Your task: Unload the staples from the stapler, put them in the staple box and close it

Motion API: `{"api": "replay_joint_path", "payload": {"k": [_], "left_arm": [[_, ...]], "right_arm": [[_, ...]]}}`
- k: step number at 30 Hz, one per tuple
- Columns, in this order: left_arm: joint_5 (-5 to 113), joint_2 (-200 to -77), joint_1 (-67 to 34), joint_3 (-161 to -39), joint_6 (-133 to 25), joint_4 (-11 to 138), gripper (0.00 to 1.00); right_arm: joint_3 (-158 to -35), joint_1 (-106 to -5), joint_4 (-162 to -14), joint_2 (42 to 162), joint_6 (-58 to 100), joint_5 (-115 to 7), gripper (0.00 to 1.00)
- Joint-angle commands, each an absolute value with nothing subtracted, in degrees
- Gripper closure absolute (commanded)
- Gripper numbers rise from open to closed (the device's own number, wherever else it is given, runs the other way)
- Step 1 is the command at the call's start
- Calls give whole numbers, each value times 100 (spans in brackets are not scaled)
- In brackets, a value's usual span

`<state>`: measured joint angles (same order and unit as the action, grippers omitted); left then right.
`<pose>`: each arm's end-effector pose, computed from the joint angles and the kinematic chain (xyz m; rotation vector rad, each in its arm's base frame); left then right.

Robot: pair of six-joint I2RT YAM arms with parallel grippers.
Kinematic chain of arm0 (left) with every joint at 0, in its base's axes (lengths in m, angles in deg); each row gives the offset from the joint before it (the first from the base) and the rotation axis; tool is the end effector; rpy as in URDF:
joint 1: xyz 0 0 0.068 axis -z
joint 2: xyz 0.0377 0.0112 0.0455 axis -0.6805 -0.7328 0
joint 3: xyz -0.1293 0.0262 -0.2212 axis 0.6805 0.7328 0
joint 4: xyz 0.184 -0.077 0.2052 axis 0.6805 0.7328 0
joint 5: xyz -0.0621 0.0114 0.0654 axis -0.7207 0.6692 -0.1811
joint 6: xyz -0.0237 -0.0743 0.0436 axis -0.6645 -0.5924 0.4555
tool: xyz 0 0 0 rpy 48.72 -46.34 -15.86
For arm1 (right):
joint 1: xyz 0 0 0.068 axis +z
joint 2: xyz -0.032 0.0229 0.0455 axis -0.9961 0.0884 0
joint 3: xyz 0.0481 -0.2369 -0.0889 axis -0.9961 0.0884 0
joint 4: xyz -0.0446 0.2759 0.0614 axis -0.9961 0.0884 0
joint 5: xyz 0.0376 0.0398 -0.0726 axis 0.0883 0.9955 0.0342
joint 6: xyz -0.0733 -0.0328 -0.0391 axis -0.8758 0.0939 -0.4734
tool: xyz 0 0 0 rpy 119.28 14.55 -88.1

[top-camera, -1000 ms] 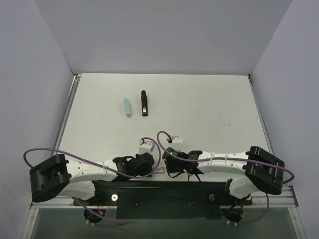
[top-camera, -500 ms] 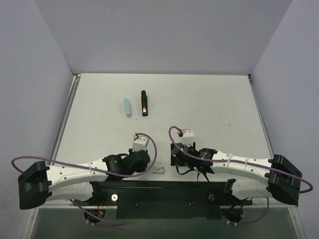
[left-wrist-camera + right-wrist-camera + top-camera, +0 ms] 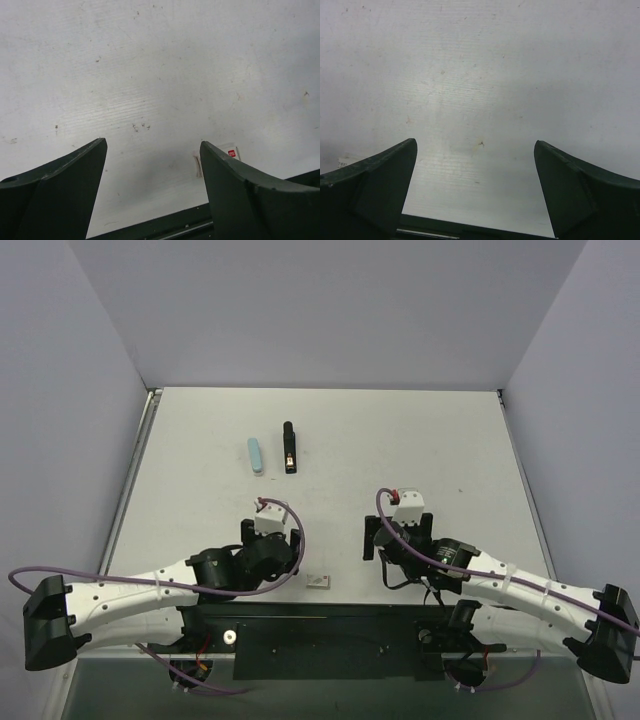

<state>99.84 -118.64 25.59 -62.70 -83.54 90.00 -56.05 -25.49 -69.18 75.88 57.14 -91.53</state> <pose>0.1370 -0.2156 0.1803 0.2245 2.1770 -0.2993 0.1687 0.2077 0.1929 -0.0396 2.1778 0.4468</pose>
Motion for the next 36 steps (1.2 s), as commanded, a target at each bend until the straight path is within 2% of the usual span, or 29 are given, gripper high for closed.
{"api": "replay_joint_path", "payload": {"k": [1, 19, 34, 36], "left_arm": [[10380, -11664, 2532, -6709, -8120, 9210, 14], [10846, -11559, 2532, -7456, -7488, 9149, 11], [10952, -11778, 2532, -7615, -7513, 8946, 9], [10995, -11761, 2532, -7641, -7531, 8990, 9]], "right_arm": [[-5805, -2657, -6443, 7364, 5435, -9609, 3], [-6623, -2657, -5485, 6292, 5321, -10927, 0], [-6983, -2657, -5370, 6063, 5039, -11059, 0], [-7071, -2666, -5379, 6089, 4699, -10780, 0]]}}
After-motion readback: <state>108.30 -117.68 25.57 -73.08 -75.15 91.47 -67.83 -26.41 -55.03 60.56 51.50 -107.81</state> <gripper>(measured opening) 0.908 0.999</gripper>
